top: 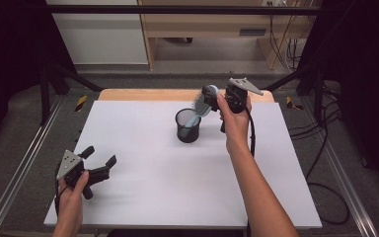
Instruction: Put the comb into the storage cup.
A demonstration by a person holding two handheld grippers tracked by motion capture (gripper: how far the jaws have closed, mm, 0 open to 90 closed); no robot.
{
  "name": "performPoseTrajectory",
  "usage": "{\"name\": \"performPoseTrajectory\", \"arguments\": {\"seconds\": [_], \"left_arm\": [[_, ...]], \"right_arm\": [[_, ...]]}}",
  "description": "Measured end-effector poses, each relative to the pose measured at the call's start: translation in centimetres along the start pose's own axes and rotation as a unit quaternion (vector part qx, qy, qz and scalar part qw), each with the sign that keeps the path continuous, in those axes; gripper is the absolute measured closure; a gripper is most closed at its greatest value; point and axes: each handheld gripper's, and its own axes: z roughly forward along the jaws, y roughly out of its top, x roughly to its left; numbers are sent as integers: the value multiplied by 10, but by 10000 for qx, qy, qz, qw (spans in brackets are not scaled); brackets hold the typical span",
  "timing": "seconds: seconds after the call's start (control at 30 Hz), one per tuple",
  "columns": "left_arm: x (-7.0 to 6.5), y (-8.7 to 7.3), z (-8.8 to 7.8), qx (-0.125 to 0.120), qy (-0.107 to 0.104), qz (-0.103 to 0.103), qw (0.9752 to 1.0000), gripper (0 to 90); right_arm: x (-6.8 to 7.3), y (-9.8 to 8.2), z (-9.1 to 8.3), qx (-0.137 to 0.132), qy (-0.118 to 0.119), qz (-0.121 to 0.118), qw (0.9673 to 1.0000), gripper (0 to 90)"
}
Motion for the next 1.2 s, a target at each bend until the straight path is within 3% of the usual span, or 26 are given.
{"name": "performPoseTrajectory", "arguments": {"seconds": [0.13, 0.37, 0.8, 1.2], "left_arm": [[1, 0, 0, -9, 13, -11, 10000, 47], [1, 0, -1, -13, 17, -31, 10000, 46], [4, 1, -3, -35, 24, -56, 10000, 41], [10, 1, -6, -70, 149, -71, 9998, 39]], "right_arm": [[2, 1, -3, 21, -45, -403, 9992, 60], [4, 4, -11, -44, -8, -780, 9969, 59], [2, 11, -32, -74, 159, -1041, 9944, 56], [-21, 8, -56, -88, 92, -1100, 9939, 44]]}}
